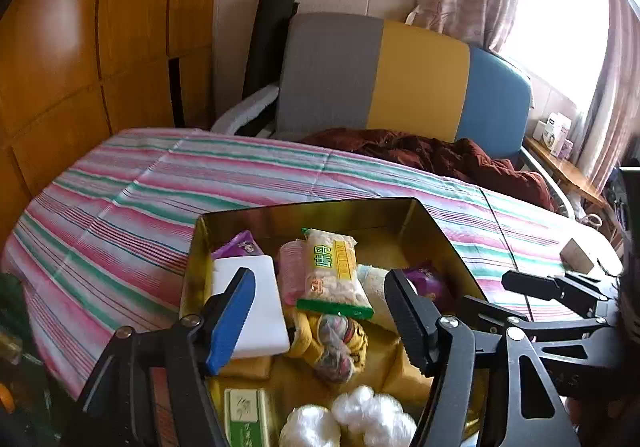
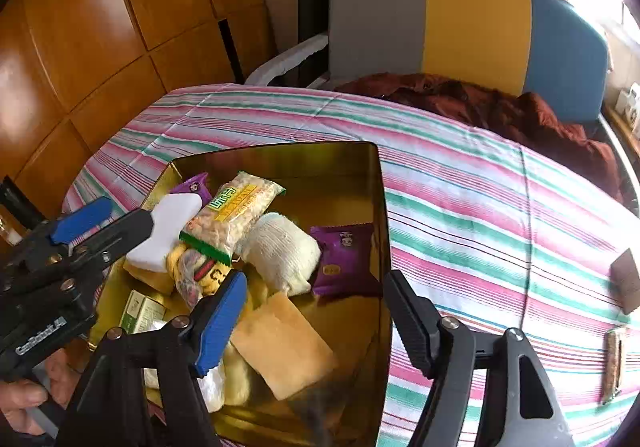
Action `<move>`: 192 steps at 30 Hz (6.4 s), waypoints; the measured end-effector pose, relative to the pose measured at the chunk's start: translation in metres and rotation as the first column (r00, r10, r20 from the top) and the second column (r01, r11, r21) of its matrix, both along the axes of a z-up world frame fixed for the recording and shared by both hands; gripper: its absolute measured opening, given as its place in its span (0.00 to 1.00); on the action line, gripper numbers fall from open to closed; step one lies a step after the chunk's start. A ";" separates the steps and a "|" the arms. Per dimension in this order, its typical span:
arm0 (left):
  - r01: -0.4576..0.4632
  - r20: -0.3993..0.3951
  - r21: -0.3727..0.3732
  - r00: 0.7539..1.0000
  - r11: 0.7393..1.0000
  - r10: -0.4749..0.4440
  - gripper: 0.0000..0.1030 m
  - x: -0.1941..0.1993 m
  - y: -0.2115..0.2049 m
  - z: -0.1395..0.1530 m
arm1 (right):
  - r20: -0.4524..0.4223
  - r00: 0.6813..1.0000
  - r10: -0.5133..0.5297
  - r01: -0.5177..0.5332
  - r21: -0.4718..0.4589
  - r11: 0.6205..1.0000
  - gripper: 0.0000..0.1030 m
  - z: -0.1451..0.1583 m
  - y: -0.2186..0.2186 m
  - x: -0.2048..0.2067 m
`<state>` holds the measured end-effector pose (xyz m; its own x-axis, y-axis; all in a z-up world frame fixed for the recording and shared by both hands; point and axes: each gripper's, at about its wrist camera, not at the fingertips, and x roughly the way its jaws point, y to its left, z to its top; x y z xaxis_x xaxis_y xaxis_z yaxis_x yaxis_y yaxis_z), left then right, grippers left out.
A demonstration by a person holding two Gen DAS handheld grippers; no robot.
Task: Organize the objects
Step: 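Withdraw both open grippers toward the cream box and cracker packet, then grasp the cream paper box with the left gripper, then grasp the cracker packet with the right gripper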
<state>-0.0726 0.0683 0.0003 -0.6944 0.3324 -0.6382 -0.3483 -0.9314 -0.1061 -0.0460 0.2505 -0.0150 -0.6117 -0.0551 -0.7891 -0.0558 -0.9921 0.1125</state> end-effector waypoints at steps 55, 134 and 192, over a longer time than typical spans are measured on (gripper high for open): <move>0.322 -0.051 -0.158 0.942 0.934 -0.333 0.78 0.071 0.118 0.008 | 0.071 0.816 -0.574 0.569 0.081 0.818 0.80 -0.011 0.265 0.121; 0.646 0.406 0.103 0.666 0.756 -0.625 0.81 0.038 0.511 -0.031 | 0.034 0.389 -0.921 0.749 -0.593 0.295 0.82 -0.025 0.383 0.250; 0.655 0.367 -0.113 0.726 0.747 -0.581 0.50 0.062 0.317 -0.085 | 0.247 0.615 -0.749 0.780 -0.334 0.529 0.83 -0.074 0.371 0.178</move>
<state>-0.0104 0.3855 -0.0844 -0.1536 0.4458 -0.8818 -0.8407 -0.5280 -0.1205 0.1316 0.6219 -0.0889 -0.5131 0.1148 -0.8506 -0.7945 -0.4386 0.4200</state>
